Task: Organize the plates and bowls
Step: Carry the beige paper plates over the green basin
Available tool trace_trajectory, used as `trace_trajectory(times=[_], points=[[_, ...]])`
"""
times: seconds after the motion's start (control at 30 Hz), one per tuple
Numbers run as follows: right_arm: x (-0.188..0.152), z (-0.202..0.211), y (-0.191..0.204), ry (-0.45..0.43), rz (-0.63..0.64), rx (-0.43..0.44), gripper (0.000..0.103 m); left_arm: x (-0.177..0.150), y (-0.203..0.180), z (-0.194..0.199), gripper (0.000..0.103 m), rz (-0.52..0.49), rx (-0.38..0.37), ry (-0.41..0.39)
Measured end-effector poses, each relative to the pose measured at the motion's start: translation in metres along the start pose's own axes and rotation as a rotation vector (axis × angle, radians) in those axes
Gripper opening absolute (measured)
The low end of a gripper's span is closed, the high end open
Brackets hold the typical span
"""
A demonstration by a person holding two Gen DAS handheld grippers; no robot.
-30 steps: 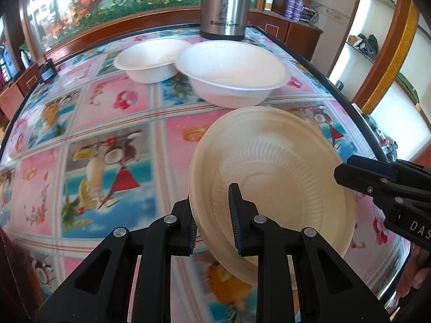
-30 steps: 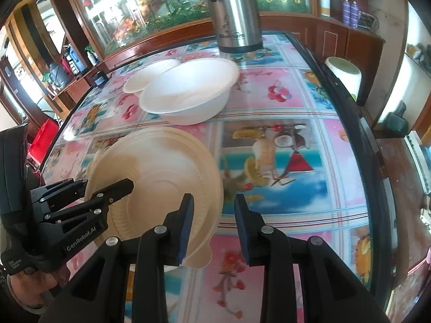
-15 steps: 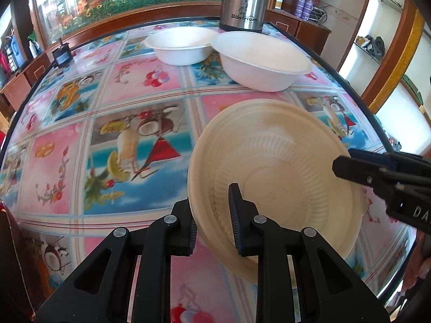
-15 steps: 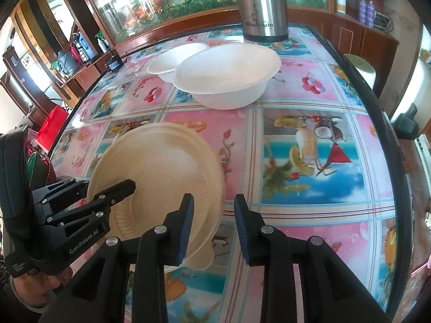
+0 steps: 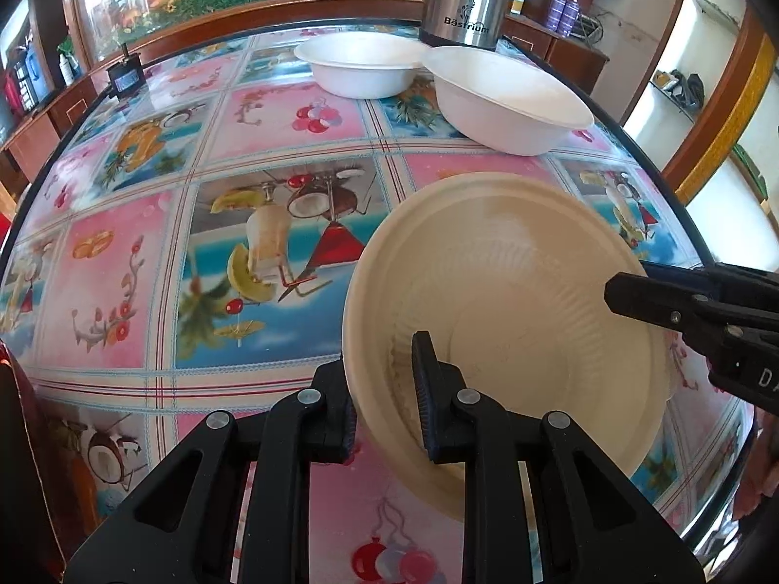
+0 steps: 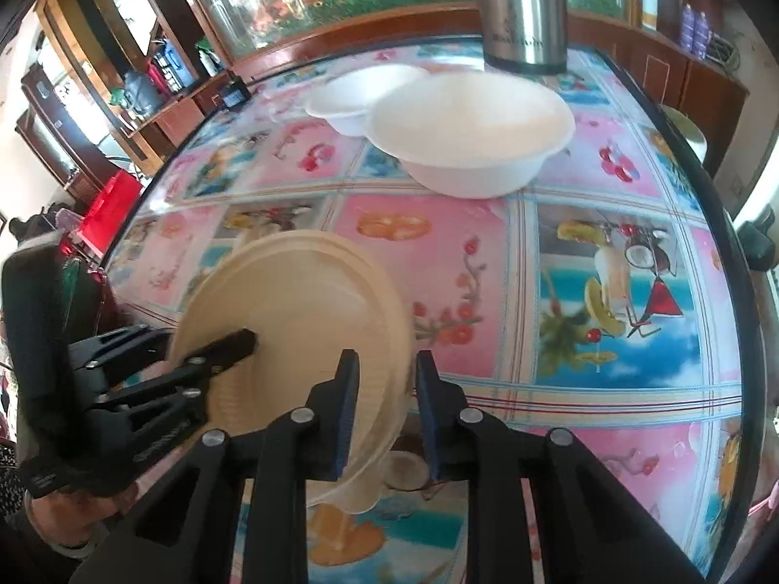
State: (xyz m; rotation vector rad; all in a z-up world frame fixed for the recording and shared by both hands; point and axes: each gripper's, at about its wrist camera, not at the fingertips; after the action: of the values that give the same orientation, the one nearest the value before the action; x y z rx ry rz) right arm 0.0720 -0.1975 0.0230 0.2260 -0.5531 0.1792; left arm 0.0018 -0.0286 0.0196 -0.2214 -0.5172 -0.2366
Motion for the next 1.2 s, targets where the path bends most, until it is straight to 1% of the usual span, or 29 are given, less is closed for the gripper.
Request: trace_trajectory(times=[0.1,0.13,0.2,0.27,0.4,0.53,0.73,0.87,1.0,1.2], points=[[-0.003,0.003,0.002,-0.003,-0.02,0.043,0.023,-0.001,0.009,0.003,0.019,0.025,0.002,-0.005],[-0.003,0.003,0.005,-0.005,-0.014,0.042,0.023,-0.001,0.01,0.005,0.019,0.025,0.001,-0.002],[-0.003,0.005,0.015,-0.003,0.018,0.01,0.023,0.0,0.01,0.011,0.019,0.016,0.017,-0.013],[-0.001,0.009,0.023,-0.017,0.029,-0.006,0.023,0.001,0.012,0.019,0.019,0.01,0.023,-0.024],[0.003,0.021,0.032,-0.049,0.037,0.002,0.023,0.002,0.022,0.034,0.019,0.022,0.005,-0.034],[0.005,0.029,0.049,-0.072,0.062,-0.002,0.025,0.001,0.03,0.052,0.019,0.019,0.026,-0.057],[0.012,0.04,0.085,-0.111,0.121,0.023,0.026,-0.003,0.059,0.085,0.019,0.056,0.052,-0.096],[0.017,0.041,0.108,-0.121,0.161,0.04,0.026,-0.009,0.08,0.107,0.019,0.076,0.096,-0.127],[0.022,0.042,0.134,-0.133,0.196,0.063,0.026,-0.016,0.101,0.123,0.02,0.099,0.117,-0.139],[0.028,0.035,0.178,-0.133,0.263,0.099,0.026,-0.031,0.139,0.147,0.02,0.143,0.178,-0.164]])
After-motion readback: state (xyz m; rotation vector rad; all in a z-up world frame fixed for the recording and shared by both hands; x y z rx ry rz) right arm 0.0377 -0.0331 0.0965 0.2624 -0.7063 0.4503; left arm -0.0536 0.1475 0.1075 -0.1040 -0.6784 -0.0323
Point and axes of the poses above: each gripper's, at about its wrist camera, not at the fingertips, and z roughly against the way its jaws point, y to its left, x to its top, and after that the axes turned 4 degrees about -x, right-handed
